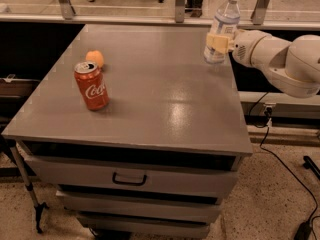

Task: Move blue plastic bottle near coke can

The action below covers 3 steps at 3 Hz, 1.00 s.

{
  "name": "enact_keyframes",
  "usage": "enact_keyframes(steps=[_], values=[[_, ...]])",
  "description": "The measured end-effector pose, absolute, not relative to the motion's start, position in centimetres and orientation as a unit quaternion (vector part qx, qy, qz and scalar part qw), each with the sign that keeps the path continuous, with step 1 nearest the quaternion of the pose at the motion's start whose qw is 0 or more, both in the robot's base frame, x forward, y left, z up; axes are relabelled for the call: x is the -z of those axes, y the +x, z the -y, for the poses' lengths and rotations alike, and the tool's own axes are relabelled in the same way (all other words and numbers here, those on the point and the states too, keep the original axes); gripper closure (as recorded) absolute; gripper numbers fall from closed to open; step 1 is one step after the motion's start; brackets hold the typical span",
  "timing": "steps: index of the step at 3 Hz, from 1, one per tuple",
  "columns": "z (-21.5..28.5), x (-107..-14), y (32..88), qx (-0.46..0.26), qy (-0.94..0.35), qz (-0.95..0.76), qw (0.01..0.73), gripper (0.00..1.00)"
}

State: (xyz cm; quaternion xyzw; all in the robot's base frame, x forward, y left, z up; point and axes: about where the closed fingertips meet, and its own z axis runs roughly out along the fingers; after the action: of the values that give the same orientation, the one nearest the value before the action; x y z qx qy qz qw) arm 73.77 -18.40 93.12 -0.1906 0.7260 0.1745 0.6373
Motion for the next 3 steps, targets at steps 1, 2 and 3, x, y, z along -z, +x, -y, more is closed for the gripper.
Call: enact_keyframes(steps=[1,2,3], values=[[17.8,-94.4,70.8,-0.207,-0.228,-0.729,0.612,1.00],[16.2,-94.2,64.9,-0.235,-0.291,-0.730,0.573,1.00],[13.2,-92.6,58.3,-0.265,-0.335,-0.726,0.539,1.00]])
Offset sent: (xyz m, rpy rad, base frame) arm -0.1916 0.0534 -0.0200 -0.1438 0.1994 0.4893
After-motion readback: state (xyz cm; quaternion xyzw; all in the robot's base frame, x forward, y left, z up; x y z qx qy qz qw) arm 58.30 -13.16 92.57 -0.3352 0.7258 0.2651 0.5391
